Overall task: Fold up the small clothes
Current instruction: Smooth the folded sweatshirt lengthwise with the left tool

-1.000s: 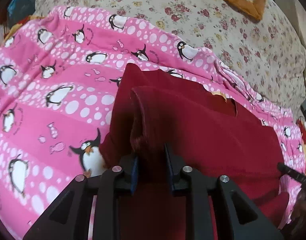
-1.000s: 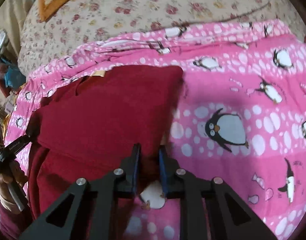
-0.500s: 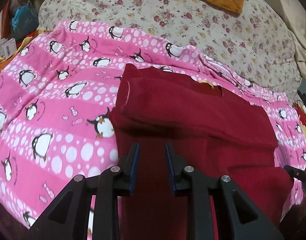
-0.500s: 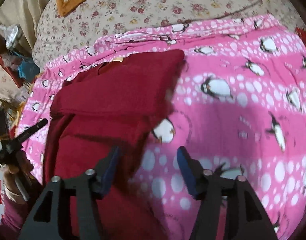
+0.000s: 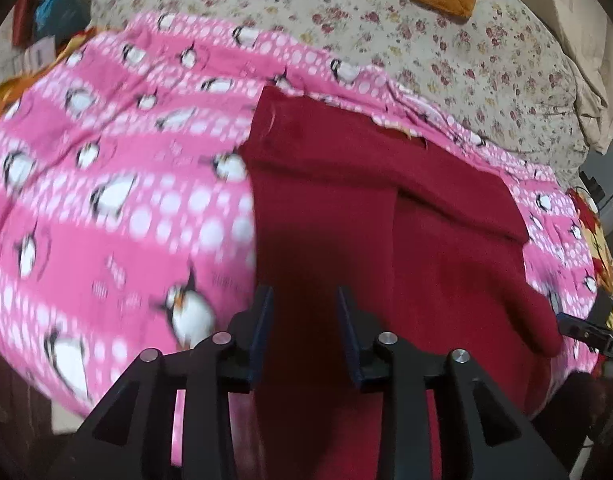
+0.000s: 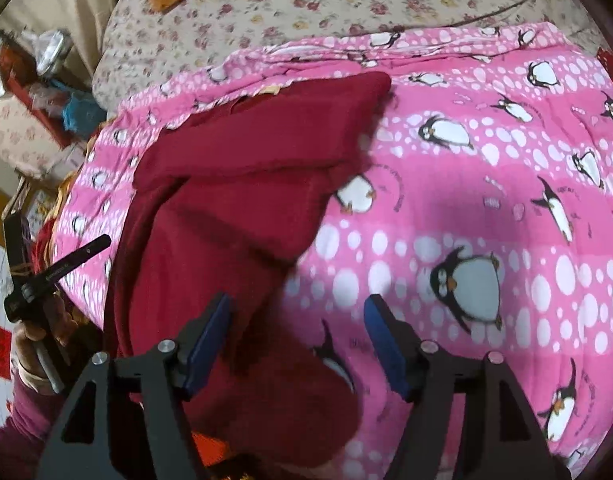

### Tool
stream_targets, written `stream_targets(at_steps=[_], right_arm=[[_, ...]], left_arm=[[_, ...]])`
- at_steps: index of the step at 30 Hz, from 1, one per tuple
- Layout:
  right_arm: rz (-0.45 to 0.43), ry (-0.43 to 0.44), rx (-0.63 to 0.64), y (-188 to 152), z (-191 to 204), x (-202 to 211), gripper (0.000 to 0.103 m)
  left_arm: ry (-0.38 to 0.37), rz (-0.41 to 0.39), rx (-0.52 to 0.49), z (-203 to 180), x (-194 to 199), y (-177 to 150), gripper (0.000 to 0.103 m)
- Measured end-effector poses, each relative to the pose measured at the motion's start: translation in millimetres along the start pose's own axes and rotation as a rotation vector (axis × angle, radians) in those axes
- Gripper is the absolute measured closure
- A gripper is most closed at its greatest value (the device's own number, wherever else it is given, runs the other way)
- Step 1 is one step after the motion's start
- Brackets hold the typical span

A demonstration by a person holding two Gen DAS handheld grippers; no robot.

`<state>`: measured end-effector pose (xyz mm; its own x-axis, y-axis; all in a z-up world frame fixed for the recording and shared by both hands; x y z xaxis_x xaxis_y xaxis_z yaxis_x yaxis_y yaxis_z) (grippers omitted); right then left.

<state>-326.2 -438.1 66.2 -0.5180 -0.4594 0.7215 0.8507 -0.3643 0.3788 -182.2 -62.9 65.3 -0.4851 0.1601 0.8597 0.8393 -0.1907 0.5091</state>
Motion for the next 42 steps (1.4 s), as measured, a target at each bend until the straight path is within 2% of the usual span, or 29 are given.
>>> stream_targets(at_steps=[6, 9, 14, 17, 21, 25, 26, 27, 28, 29, 30, 31, 34, 37, 39, 40, 42], right_arm=[[0.069, -0.049, 0.036, -28, -2, -2, 0.025], [0.061, -0.024, 0.038, -37, -1, 6, 0.024], [0.044, 0.029, 0.041, -49, -1, 13, 0.021], [0.062, -0.012, 0.054, -52, -3, 5, 0.021], [0.052, -0.005, 0.054, -51, -4, -4, 0.021], [-0.005, -0.011, 0.079, -47, -5, -7, 0.022], [-0.026, -0.006, 0.073, -45, -7, -9, 0.025], [-0.035, -0.002, 0.067, -44, -9, -11, 0.031], [-0.026, -0.022, 0.072, -44, -9, -15, 0.052], [-0.017, -0.054, 0.095, -44, -7, -17, 0.072], [-0.013, -0.066, 0.124, -45, -3, -17, 0.079], [-0.003, -0.018, 0.115, -45, -2, -14, 0.094], [0.006, 0.076, 0.067, -51, -1, 1, 0.095], [0.025, 0.172, 0.033, -62, 1, 24, 0.096], [0.032, 0.263, -0.007, -75, 3, 36, 0.096], [0.047, 0.282, -0.017, -82, 3, 36, 0.096], [0.087, 0.25, -0.008, -95, 4, 27, 0.096]], left_arm=[[-0.02, 0.073, 0.005, 10, 9, -48, 0.091], [-0.036, 0.093, 0.028, 14, 14, -67, 0.089], [-0.079, 0.182, 0.063, 13, 3, -91, 0.087], [-0.068, 0.16, 0.077, 10, 3, -97, 0.085], [-0.061, 0.123, 0.065, 1, 5, -102, 0.072], [-0.039, 0.105, 0.026, -5, 4, -103, 0.072], [-0.044, 0.115, 0.026, -5, 4, -102, 0.074], [-0.052, 0.125, 0.023, -4, 4, -101, 0.086], [-0.055, 0.132, 0.018, -3, 6, -100, 0.103], [-0.059, 0.132, 0.018, -1, 8, -100, 0.103], [-0.072, 0.132, 0.02, 1, 10, -100, 0.103], [-0.087, 0.131, 0.025, 5, 15, -99, 0.103], [-0.113, 0.108, 0.037, 16, 37, -97, 0.103], [-0.13, 0.048, 0.045, 36, 68, -91, 0.103], [-0.133, 0.033, 0.054, 45, 77, -91, 0.103], [-0.126, 0.043, 0.053, 46, 76, -93, 0.103], [-0.103, 0.07, 0.038, 44, 64, -97, 0.103]])
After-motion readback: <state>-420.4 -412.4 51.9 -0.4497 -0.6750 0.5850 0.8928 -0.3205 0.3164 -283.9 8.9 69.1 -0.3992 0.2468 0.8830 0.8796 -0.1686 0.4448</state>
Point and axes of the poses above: each gripper's, at about its wrist camera, not at the fingertips, and x roughly against the way its jaws point, z to its left, y to its top, the point moved 1 cm from there along -x, roughly the way its jaws point, and after that the axes turned 13 degrees about y, right-handed, at the moved point
